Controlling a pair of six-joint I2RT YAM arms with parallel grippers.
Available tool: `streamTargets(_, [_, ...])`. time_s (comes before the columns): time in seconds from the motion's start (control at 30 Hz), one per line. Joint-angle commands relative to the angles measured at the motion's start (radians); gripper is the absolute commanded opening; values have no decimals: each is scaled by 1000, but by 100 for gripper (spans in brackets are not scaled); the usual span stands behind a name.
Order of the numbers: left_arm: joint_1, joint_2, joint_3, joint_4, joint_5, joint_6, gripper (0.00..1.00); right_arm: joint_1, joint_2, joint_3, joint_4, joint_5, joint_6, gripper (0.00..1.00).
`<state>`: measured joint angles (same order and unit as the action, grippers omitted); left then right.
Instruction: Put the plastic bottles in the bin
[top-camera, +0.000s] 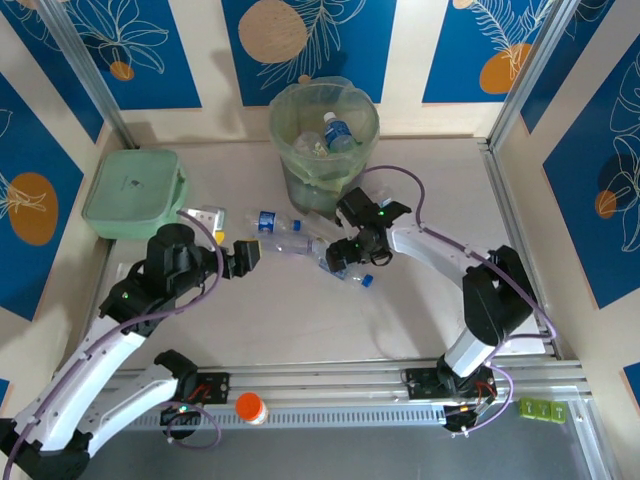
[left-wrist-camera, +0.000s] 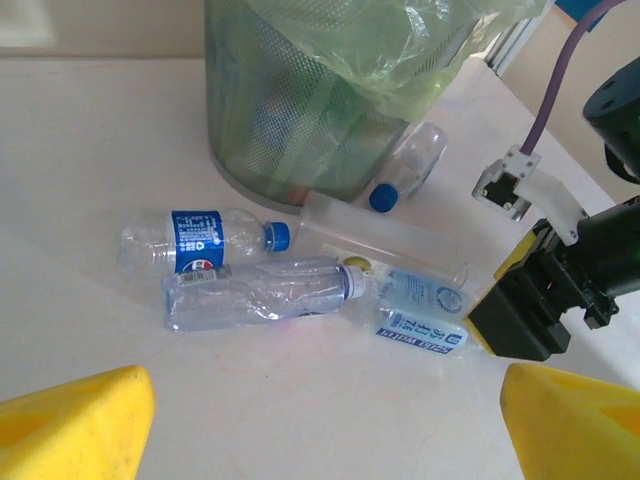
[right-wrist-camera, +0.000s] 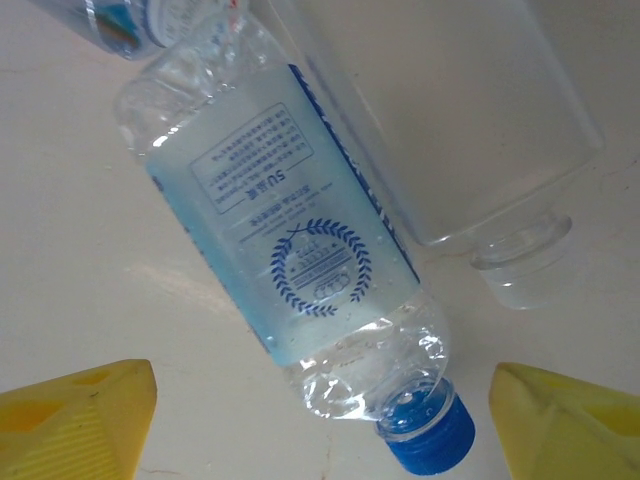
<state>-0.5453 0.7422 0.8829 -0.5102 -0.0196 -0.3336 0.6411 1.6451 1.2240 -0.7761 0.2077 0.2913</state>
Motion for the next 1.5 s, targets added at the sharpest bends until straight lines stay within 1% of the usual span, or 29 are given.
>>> streamTargets(0.0, [1, -28, -7, 38, -14, 28, 89, 31, 39, 62, -64, 84, -31, 89])
streamTargets(0.17, [-17, -51, -12, 35, -26, 37, 89, 43, 111, 95, -95, 142, -64, 91])
streamTargets(0.27, [-28, -59, -15, 35, -35, 47, 90, 47, 136, 105, -86, 115, -72, 91])
streamTargets(0.43, [-35, -63, -16, 32, -46, 53, 90, 55, 180, 126, -74, 108, -83, 90])
streamTargets(0.67, [-38, -58, -15, 33, -51, 54, 91, 101, 221, 146, -65, 94, -101, 86])
streamTargets(0.87, [-38, -51, -15, 35, -50, 56, 91, 112, 247, 146, -49, 98, -108, 78])
streamTargets(1.03, [-37, -46, -15, 34, -52, 55, 91, 113, 276, 153, -32, 111, -108, 74])
streamTargets(1.17, [-38, -44, -15, 34, -58, 58, 91, 120, 294, 162, -22, 113, -110, 65])
streamTargets(1.27, [-38, -43, -16, 34, -65, 62, 91, 128, 282, 155, -17, 117, -114, 55])
streamTargets(1.3, [-38, -43, -17, 34, -65, 63, 91, 130, 274, 148, -13, 119, -115, 53])
streamTargets(1.47, [-38, -37, -16, 35, -71, 64, 91, 153, 215, 104, -13, 134, -110, 53])
